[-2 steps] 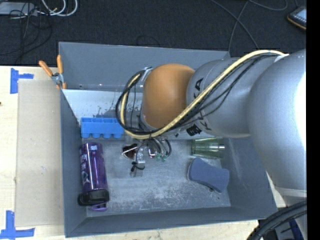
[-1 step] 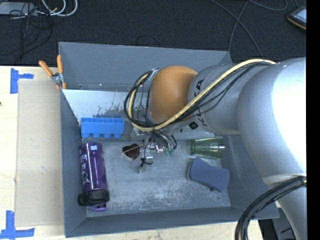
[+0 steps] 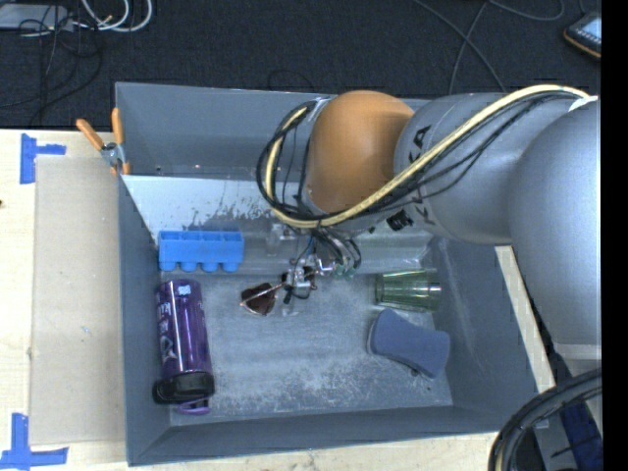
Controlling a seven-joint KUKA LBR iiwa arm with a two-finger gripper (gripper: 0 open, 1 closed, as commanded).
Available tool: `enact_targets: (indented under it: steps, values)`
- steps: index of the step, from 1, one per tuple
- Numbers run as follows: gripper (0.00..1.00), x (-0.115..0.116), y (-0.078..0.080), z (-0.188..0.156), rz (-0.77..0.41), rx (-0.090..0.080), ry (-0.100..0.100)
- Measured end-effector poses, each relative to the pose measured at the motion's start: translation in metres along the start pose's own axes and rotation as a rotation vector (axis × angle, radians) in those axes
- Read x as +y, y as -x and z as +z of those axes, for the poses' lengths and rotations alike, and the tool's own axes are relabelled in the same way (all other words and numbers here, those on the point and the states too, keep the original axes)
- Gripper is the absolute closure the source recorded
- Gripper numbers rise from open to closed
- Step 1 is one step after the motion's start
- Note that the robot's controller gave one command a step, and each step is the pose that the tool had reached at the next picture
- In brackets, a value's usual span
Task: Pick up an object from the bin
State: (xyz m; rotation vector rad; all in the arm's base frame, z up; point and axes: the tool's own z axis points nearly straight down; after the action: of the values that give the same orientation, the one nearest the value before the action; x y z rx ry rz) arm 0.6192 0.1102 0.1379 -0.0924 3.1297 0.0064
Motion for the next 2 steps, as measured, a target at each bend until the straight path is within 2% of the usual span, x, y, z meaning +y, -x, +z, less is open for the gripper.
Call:
enact_targets:
  steps: [1, 2]
  values:
    - [0.0, -0.008, -0.003, 0.035, -0.221, 0.025, -0.001]
    - [0.0, -0.023, -0.002, 0.069, -0.277, 0.008, 0.001]
